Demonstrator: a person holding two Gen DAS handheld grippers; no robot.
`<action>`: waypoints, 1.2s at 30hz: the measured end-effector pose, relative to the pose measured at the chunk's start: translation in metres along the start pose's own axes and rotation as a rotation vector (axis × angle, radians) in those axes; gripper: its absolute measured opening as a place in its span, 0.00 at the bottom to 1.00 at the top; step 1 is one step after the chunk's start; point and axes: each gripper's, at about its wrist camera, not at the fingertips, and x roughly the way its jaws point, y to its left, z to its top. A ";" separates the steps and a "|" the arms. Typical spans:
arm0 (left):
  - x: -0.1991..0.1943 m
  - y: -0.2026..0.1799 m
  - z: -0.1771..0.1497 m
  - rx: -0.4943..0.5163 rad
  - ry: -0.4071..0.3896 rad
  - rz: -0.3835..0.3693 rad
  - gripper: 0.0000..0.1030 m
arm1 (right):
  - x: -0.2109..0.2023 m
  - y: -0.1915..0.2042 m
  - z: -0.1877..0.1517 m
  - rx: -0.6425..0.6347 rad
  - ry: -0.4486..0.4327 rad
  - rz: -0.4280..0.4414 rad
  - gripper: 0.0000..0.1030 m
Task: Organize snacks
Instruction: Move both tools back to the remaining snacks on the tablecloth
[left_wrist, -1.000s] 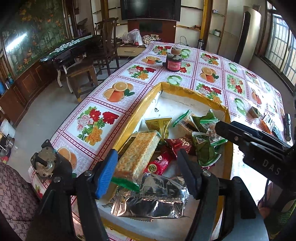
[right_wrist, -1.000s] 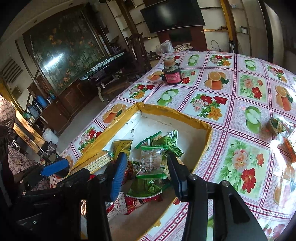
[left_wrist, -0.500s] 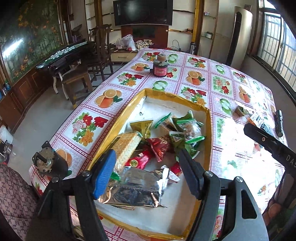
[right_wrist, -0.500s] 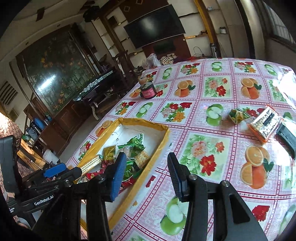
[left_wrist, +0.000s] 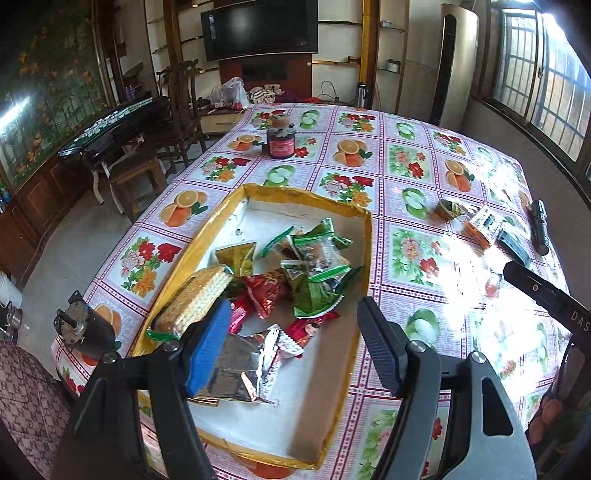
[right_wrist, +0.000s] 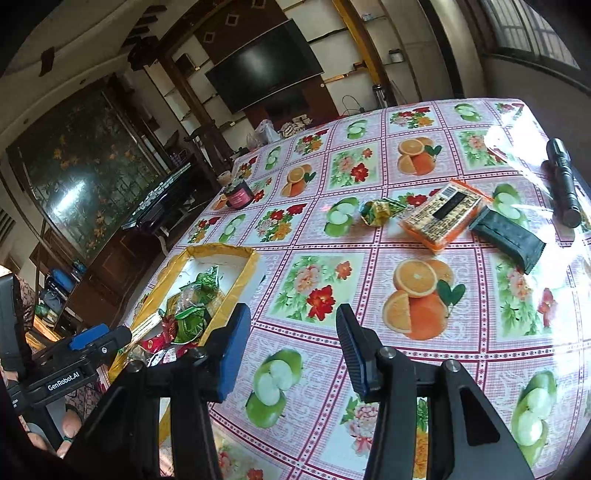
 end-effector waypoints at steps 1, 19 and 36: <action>0.000 -0.002 0.000 0.003 0.000 -0.002 0.69 | -0.002 -0.004 0.000 0.006 -0.003 -0.005 0.47; 0.016 -0.097 0.022 0.129 0.030 -0.166 0.72 | -0.026 -0.086 -0.004 0.130 -0.028 -0.149 0.50; 0.099 -0.188 0.089 0.221 0.111 -0.216 0.74 | 0.000 -0.143 0.043 0.140 -0.030 -0.320 0.51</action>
